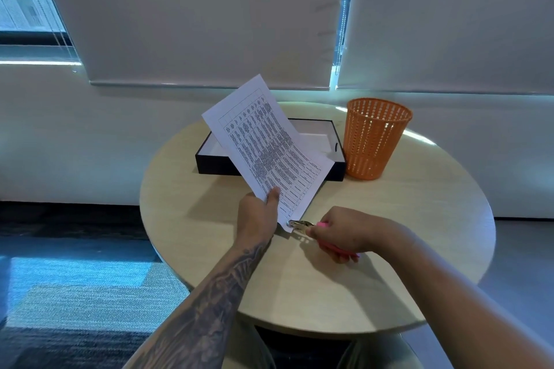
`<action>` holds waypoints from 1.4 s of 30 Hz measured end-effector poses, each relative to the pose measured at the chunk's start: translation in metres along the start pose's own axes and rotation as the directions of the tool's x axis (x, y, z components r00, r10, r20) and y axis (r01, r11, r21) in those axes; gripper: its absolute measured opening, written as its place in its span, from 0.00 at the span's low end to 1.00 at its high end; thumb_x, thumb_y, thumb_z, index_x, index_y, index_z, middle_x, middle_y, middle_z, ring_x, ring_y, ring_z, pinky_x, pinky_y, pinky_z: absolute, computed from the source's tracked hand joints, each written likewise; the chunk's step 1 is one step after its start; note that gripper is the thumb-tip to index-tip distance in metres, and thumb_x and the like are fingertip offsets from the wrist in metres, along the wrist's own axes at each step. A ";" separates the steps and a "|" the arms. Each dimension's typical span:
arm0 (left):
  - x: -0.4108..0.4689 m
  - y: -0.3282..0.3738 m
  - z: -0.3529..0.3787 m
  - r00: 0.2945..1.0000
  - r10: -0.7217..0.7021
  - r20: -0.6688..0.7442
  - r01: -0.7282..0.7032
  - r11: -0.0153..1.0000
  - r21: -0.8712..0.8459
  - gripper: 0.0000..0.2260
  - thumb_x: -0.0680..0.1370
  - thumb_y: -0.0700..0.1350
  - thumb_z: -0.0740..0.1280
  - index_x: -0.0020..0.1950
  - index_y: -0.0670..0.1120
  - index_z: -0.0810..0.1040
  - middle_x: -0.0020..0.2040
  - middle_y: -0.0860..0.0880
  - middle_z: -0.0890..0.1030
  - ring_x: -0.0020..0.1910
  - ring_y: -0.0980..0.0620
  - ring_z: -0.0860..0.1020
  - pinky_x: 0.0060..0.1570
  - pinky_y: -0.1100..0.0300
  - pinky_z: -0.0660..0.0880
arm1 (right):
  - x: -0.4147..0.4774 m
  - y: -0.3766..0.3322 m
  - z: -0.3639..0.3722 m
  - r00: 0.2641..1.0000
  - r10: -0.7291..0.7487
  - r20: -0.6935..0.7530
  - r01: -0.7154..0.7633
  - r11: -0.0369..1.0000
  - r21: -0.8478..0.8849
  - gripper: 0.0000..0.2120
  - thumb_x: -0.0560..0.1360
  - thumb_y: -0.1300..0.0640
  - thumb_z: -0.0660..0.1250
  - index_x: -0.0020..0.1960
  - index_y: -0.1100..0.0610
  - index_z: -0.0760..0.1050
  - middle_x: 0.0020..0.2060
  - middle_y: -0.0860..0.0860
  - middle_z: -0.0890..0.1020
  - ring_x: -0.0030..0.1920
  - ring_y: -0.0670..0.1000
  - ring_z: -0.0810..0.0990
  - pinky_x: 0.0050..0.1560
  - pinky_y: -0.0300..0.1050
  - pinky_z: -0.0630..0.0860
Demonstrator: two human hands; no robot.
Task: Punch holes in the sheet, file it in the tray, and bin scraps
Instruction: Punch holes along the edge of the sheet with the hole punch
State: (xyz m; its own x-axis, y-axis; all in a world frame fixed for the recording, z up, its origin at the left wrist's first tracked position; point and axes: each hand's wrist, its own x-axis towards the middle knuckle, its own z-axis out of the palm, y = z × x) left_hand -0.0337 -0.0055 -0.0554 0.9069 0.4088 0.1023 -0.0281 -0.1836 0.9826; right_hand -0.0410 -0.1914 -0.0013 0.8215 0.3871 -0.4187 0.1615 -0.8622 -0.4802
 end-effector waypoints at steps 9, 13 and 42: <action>-0.002 0.002 0.000 1.000 0.003 0.009 -0.004 1.000 0.026 0.09 0.80 0.50 0.68 0.49 0.45 0.79 0.41 0.53 0.83 0.38 0.57 0.82 0.33 0.64 0.78 | 0.004 0.001 0.003 0.999 0.021 -0.036 -0.022 1.000 -0.014 0.23 0.80 0.42 0.58 0.38 0.58 0.77 0.29 0.56 0.82 0.28 0.54 0.77 0.30 0.43 0.74; -0.003 0.003 -0.001 1.000 0.000 0.002 0.000 0.999 0.046 0.11 0.80 0.51 0.68 0.48 0.43 0.79 0.41 0.51 0.84 0.37 0.55 0.82 0.31 0.62 0.78 | 0.002 0.001 0.003 0.999 0.037 -0.024 -0.037 0.999 0.006 0.24 0.80 0.42 0.58 0.38 0.59 0.77 0.30 0.58 0.83 0.28 0.55 0.77 0.30 0.42 0.75; -0.004 -0.005 -0.021 0.987 -0.150 -0.056 0.137 0.972 -0.193 0.19 0.73 0.54 0.75 0.51 0.39 0.81 0.40 0.42 0.86 0.29 0.48 0.80 0.26 0.58 0.75 | -0.008 0.030 -0.018 0.986 -0.018 -0.166 0.082 0.918 0.388 0.21 0.83 0.49 0.63 0.48 0.70 0.77 0.43 0.67 0.85 0.33 0.57 0.80 0.33 0.46 0.76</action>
State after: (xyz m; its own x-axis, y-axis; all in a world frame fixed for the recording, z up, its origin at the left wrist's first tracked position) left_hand -0.0466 0.0128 -0.0577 0.8760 0.4808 -0.0378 0.0158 0.0496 0.9986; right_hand -0.0331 -0.2262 0.0014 0.8978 0.3428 -0.2764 0.0032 -0.6328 -0.7743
